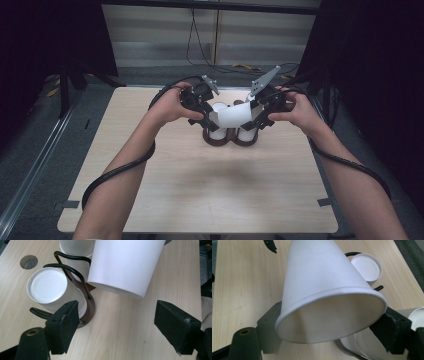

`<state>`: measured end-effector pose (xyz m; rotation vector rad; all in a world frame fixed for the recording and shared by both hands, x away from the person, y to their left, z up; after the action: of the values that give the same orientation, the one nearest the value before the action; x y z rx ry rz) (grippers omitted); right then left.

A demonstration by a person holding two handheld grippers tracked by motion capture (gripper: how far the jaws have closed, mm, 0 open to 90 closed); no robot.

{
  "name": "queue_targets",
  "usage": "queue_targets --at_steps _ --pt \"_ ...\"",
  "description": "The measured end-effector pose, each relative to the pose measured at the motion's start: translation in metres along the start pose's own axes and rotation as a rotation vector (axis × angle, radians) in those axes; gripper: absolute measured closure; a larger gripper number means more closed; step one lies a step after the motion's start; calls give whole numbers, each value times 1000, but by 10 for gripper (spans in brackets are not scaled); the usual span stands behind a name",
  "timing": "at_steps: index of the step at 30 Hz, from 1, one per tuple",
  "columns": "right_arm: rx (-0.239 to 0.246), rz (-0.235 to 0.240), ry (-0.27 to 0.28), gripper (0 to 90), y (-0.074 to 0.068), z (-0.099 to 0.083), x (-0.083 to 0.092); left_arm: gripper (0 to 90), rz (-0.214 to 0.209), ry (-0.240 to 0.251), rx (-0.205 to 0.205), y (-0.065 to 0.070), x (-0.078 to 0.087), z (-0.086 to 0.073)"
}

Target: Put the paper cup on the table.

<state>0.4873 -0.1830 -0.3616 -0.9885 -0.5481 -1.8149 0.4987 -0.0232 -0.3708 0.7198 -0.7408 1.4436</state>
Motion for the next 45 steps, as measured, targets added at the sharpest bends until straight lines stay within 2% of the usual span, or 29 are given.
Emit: queue_targets --at_steps 3,15,17,19,28,36,45 --pt "7 0 -20 198 -1 -2 -1 199 -4 -14 -1 2 -2 -1" --pt "17 0 -32 198 -2 -1 -4 201 -34 -45 -14 5 -6 -4" --pt "21 2 -33 197 -3 -1 -5 203 -41 -21 -13 7 -6 -2" --pt "21 5 -33 197 -3 -1 -5 203 -41 -21 -15 7 -7 -1" --pt "21 14 -26 196 -5 1 -7 201 -43 -37 -35 7 -15 1" --pt "37 12 -45 196 -7 3 -6 202 -52 -63 -49 9 -20 4" --pt "38 15 -50 196 -8 1 -6 215 -55 -58 -58 11 -21 6"
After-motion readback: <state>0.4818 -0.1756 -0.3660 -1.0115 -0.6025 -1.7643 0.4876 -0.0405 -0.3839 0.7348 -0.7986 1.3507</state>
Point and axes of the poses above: each handheld gripper's, and its own axes: x roughly backward along the jaws, z roughly out of its top, y roughly to its right, the point moved 7 cm from there along -x, roughly forward along the jaws, and after that the axes turned 10 degrees about -x, right-handed, at the moved point
